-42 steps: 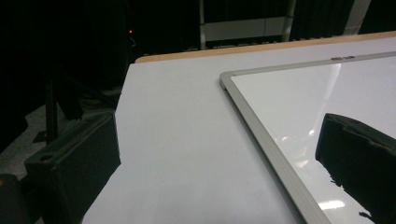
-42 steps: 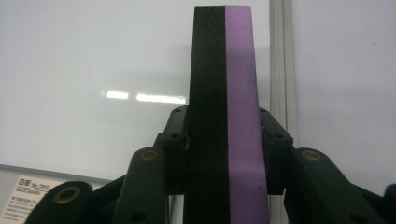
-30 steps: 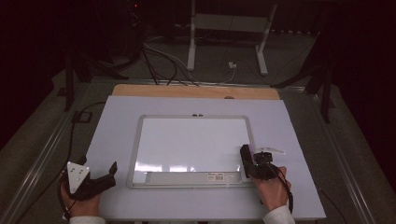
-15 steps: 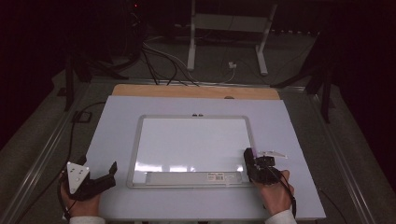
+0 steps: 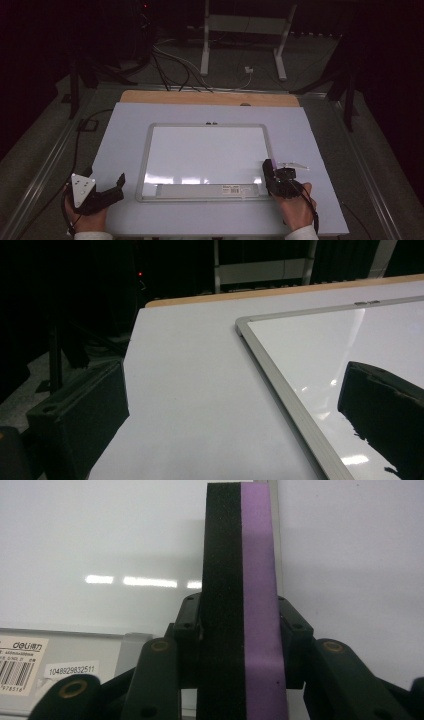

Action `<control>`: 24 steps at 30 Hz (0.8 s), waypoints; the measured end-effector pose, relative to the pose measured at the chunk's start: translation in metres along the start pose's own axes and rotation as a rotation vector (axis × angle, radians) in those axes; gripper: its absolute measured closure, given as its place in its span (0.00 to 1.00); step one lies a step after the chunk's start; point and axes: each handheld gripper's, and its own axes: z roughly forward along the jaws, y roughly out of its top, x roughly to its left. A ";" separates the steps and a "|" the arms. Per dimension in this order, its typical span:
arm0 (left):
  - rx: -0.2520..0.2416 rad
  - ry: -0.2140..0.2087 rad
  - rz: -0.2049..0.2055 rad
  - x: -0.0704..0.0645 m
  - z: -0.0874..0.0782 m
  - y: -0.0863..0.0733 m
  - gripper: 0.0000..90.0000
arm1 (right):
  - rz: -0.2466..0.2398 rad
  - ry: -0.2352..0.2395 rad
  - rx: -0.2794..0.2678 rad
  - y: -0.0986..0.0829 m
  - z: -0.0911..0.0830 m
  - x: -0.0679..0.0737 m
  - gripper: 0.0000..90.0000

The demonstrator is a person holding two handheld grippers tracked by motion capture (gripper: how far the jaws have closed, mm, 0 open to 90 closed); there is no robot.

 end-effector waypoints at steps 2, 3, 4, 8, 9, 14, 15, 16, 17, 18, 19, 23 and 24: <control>-0.001 0.000 0.001 0.000 0.000 0.000 0.01 | -0.006 0.003 0.002 0.000 0.000 0.000 0.69; -0.002 0.000 0.000 -0.001 0.000 0.000 0.01 | -0.006 0.008 0.003 0.000 0.001 -0.001 0.65; -0.002 0.000 0.000 0.000 0.000 0.000 0.01 | -0.007 0.016 -0.006 0.000 0.001 -0.002 0.61; -0.001 0.000 0.000 0.000 0.000 0.000 0.01 | 0.021 0.085 -0.055 0.003 -0.001 -0.007 0.42; 0.000 -0.001 0.001 0.000 0.000 0.000 0.01 | 0.016 0.101 -0.077 0.004 -0.003 -0.007 0.38; 0.000 -0.001 0.001 0.000 0.000 0.000 0.01 | -0.049 0.137 -0.178 0.007 -0.010 -0.009 0.19; 0.001 0.000 0.002 0.000 0.000 0.000 0.01 | -0.065 0.140 -0.197 0.007 -0.012 -0.010 0.17; 0.001 0.000 0.002 0.000 0.000 0.000 0.01 | -0.077 0.137 -0.211 0.008 -0.013 -0.010 0.16; 0.001 0.000 0.002 0.000 0.000 0.000 0.01 | -0.090 0.137 -0.229 0.009 -0.015 -0.012 0.14; 0.001 0.000 0.002 0.000 0.000 0.000 0.01 | -0.103 0.145 -0.249 0.009 -0.017 -0.013 0.12; 0.001 0.000 0.002 0.000 0.000 0.000 0.01 | -0.116 0.149 -0.270 0.010 -0.018 -0.015 0.11; 0.000 -0.001 0.002 0.000 0.000 0.000 0.01 | -0.172 0.162 -0.337 0.011 -0.024 -0.023 0.04; -0.001 -0.002 0.000 0.000 0.000 0.000 0.01 | -0.186 0.164 -0.352 0.011 -0.026 -0.025 0.03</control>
